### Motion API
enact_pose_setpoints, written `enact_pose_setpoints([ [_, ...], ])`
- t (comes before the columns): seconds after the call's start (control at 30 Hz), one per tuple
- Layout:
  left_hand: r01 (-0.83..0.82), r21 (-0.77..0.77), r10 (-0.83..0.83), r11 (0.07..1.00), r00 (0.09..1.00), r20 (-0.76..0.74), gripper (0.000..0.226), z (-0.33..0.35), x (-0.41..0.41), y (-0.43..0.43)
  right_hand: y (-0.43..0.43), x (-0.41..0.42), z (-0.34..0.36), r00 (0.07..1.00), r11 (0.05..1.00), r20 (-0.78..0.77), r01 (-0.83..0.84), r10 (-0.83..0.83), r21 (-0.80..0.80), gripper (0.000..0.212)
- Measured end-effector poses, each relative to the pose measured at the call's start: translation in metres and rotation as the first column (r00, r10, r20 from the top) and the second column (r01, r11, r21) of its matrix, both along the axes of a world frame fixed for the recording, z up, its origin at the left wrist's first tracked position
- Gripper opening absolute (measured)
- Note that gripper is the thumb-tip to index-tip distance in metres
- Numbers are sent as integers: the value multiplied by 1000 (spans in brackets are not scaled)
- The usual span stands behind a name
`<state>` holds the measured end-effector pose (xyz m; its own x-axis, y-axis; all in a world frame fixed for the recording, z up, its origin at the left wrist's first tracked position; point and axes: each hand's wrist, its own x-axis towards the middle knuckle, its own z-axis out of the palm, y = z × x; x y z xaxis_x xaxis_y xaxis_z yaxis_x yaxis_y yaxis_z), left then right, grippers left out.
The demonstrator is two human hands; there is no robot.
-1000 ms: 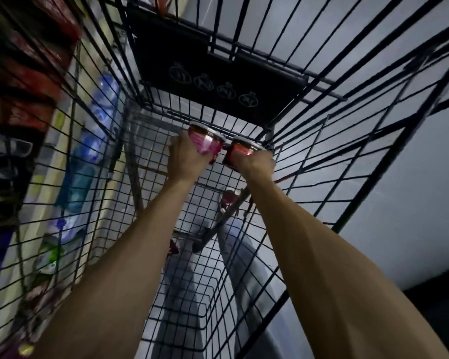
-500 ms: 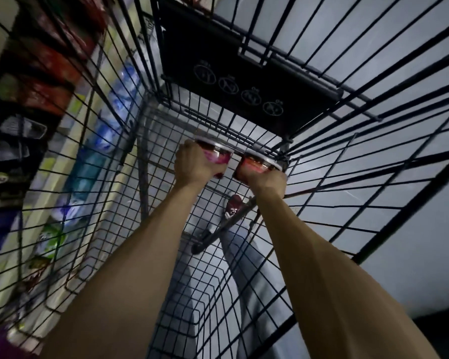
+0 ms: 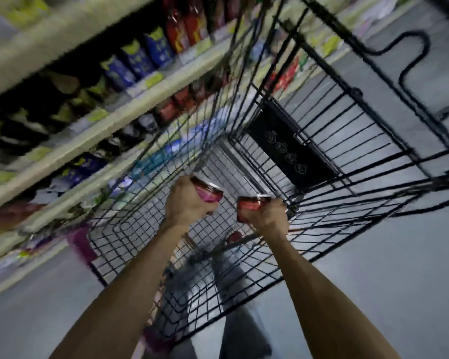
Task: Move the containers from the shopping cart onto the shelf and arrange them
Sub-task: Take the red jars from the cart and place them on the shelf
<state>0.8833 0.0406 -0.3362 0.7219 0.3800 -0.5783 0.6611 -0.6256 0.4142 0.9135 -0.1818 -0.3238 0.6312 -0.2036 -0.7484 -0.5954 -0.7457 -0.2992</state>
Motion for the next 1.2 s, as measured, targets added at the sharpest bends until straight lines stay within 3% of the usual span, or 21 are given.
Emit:
enact_pose_setpoints([
  [0.07, -65, -59, 71, 996, 993, 99, 95, 68, -16, 4, 8, -3, 33, 987, 989, 74, -145, 145, 0, 117],
  [0.13, -123, -130, 147, 984, 970, 192, 80, 105, -41, 18, 20, -9, 64, 959, 966, 120, -258, 258, -13, 115],
  [0.3, -295, -276, 389, 915, 826, 408, 86, 172, -129, 64, 60, -45, 133, 850, 911, 346, -412, 397, -35, 88],
  [0.43, -493, -340, 598, 801, 630, 495, 89, 218, -219, 98, 107, -89, 171, 732, 816, 441, -578, 519, 0, 102],
  [0.5, -554, -354, 648, 754, 535, 543, 86, 239, -268, 117, 140, -120, 206, 670, 769, 507, -639, 542, 22, 97],
  [0.57, -598, -360, 669, 716, 439, 600, 82, 263, -316, 131, 170, -151, 241, 628, 737, 579, -672, 519, 67, 86],
  [0.7, -709, -355, 693, 609, 258, 673, 72, 297, -413, 153, 235, -217, 289, 526, 632, 697, -763, 487, 134, 92],
  [0.9, -815, -354, 692, 459, 78, 717, 67, 339, -529, 192, 326, -303, 333, 477, 446, 742, -854, 471, 266, 94],
  [0.97, -841, -338, 677, 422, 45, 735, 66, 350, -556, 204, 352, -327, 346, 443, 380, 762, -882, 473, 277, 84],
  [1.07, -860, -331, 656, 388, 5, 754, 61, 363, -587, 227, 384, -356, 370, 425, 317, 780, -899, 459, 303, 48],
  [1.2, -867, -319, 620, 382, -16, 785, 58, 377, -605, 266, 426, -375, 390, 391, 265, 802, -917, 452, 298, 59],
])
